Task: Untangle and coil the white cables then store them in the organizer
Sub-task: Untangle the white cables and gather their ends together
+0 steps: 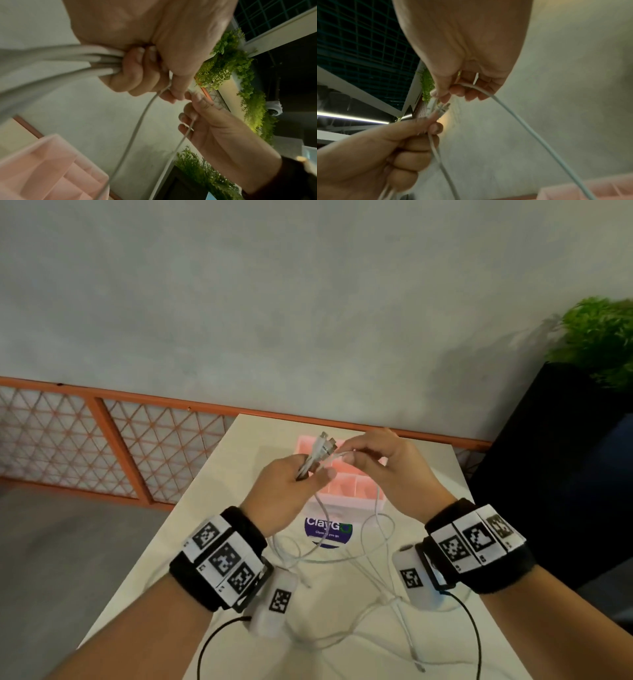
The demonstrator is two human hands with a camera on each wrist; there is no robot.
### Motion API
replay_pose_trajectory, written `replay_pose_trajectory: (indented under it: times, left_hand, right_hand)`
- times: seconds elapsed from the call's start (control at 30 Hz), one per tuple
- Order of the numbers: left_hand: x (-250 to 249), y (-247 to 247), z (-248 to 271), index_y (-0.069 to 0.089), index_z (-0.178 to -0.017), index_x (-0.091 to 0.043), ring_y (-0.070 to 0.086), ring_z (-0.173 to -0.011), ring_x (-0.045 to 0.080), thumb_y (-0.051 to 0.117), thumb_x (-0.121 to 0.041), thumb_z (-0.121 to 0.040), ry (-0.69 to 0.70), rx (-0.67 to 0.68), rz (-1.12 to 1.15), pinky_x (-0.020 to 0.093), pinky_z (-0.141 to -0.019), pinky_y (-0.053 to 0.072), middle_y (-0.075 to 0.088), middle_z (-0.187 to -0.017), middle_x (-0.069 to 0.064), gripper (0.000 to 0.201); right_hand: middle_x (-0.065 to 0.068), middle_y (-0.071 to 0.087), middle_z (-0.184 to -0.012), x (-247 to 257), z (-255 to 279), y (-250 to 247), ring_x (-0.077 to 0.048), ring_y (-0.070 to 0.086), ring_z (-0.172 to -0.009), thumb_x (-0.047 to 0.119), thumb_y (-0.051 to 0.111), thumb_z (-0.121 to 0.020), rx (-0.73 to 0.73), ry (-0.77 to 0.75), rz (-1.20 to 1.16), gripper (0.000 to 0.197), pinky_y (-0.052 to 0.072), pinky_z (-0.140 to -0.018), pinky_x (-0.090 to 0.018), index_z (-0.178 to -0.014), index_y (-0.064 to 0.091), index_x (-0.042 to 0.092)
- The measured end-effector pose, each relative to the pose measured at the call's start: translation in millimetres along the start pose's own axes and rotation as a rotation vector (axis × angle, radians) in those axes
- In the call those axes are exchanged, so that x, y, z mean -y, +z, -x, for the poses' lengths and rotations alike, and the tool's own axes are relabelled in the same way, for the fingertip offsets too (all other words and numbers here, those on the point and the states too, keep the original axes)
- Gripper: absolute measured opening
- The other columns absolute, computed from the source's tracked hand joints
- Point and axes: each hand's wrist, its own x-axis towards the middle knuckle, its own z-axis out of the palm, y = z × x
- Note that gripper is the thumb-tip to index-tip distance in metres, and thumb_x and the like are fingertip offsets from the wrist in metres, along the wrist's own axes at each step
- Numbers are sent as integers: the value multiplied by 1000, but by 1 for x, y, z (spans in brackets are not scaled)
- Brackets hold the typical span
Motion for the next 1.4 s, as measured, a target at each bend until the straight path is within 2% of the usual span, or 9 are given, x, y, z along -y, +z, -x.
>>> replay_pose_trajectory:
  times: [0.17,0.3,0.4,0.7,0.8,0.97,1.03,1.23,1.4]
  left_hand:
    - [-2,-22,-1,59,-72,-21,40,-41,0,53,-31,-93,-10,-157,208,20,-48,29,48,-43,-13,24]
    - [6,-56,-8,58,-61,-25,23,-37,4,55,-31,-92,-46,-344,582,20,-38,19,30,-42,-14,32]
    - [6,-67,-7,56,-59,-25,20,-35,3,54,-28,-93,-31,-373,684,19,-36,16,28,-40,-15,35]
    - [7,-53,-1,57,-74,-16,21,-36,3,54,-29,-93,-54,-247,490,19,-37,17,29,-43,-14,23]
    - [10,-55,-2,60,-91,-15,22,-37,4,59,-27,-90,-69,-264,420,20,-36,19,28,-47,-12,13]
    - [10,-59,-2,62,-95,-21,21,-39,6,56,-19,-92,-59,-275,413,21,-39,20,26,-46,-15,7]
    - [6,-57,0,64,-95,-18,21,-40,6,49,-24,-96,-54,-244,455,21,-40,19,26,-45,-14,16]
    - [-1,-45,6,54,-85,-13,24,-43,7,38,-28,-100,-25,-149,540,21,-44,26,29,-47,-13,27]
    - [-12,-39,15,51,-82,-15,25,-45,8,35,-28,-100,25,-75,610,21,-46,29,29,-52,-10,28]
  right_hand:
    - [-11,58,-73,-46,25,2,-26,48,-65,22,49,-95,197,194,104,13,42,-63,-35,-85,56,17]
    - [5,57,-70,-122,68,0,-20,53,-71,15,43,-95,338,495,253,26,39,-66,-16,-73,53,24]
    - [2,64,-76,-161,96,0,-25,62,-84,11,47,-91,360,640,277,34,42,-80,-25,-65,55,30]
    - [8,61,-89,-138,80,-28,-12,63,-75,12,37,-98,-442,430,-64,33,49,-65,-22,-84,56,35]
    - [-2,56,-95,-143,88,-51,-19,58,-79,18,39,-98,-501,366,313,24,48,-71,-29,-104,63,21]
    - [-8,49,-134,-183,129,-43,-26,51,-120,24,40,-96,546,850,1096,37,44,-101,-35,-132,47,22]
    - [-8,34,-146,-179,133,-28,-27,39,-131,45,50,-90,731,968,1117,62,37,-108,-34,-143,29,22]
    - [-2,27,-152,-95,63,27,-23,22,-141,83,44,-66,334,245,373,102,19,-116,-35,-146,21,23]
    - [-2,32,-152,-26,29,103,-17,22,-141,48,72,-73,643,9,269,92,11,-116,-36,-146,23,21]
